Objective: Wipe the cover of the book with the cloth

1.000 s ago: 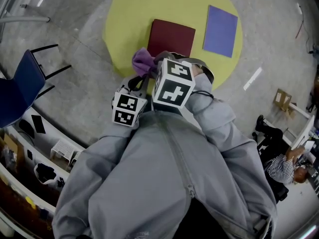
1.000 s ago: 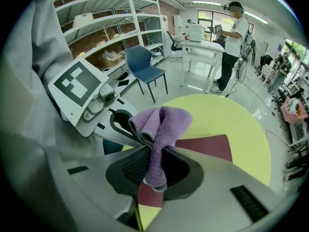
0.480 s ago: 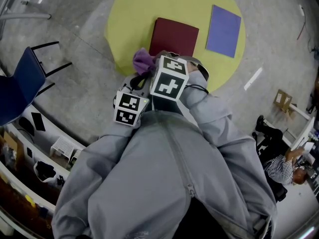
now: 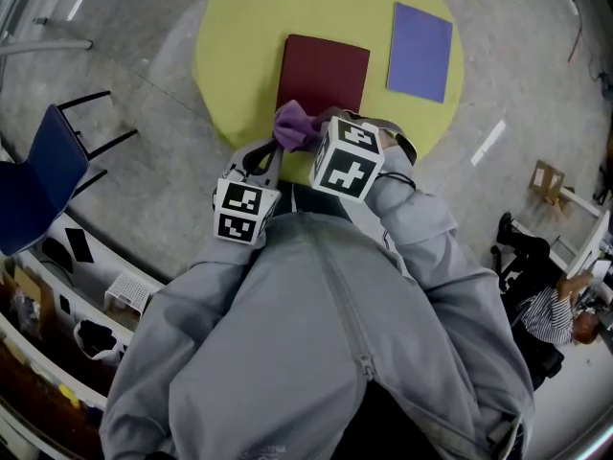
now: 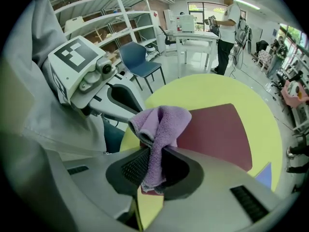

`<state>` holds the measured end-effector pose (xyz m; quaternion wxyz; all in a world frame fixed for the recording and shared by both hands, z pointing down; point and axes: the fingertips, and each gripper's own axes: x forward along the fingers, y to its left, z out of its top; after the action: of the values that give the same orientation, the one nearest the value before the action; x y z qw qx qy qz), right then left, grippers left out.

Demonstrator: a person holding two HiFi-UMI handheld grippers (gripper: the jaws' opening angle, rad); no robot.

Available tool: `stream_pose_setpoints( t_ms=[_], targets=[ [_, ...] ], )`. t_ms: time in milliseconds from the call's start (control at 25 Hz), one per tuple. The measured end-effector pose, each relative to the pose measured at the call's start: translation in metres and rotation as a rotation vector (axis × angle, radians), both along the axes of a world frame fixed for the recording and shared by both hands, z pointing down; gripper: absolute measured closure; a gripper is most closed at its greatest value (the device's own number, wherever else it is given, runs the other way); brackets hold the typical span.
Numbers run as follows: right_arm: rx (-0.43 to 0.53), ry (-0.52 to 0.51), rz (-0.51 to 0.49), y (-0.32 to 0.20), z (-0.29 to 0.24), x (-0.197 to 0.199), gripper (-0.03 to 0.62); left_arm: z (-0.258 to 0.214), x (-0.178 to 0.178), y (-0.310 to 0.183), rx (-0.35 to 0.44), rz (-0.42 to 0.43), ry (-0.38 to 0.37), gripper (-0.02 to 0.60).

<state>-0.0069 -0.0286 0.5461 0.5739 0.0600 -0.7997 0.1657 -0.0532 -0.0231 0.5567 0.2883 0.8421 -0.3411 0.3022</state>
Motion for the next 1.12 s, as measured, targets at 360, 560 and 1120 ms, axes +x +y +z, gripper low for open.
stream_pose_setpoints(
  t_ms=[360,560,1120],
  targets=[
    [-0.019,0.037,0.063,0.015,0.003,0.041,0.511,-0.002,0.004,0.001,-0.007,0.009,0.005,0.564],
    [-0.026,0.053,0.096,0.022,0.003,0.061,0.511,-0.003,0.004,0.003,-0.006,0.015,-0.001,0.563],
    [-0.055,0.107,0.186,0.041,0.010,0.106,0.511,-0.003,0.009,0.005,-0.004,0.037,-0.014,0.563]
  ],
)
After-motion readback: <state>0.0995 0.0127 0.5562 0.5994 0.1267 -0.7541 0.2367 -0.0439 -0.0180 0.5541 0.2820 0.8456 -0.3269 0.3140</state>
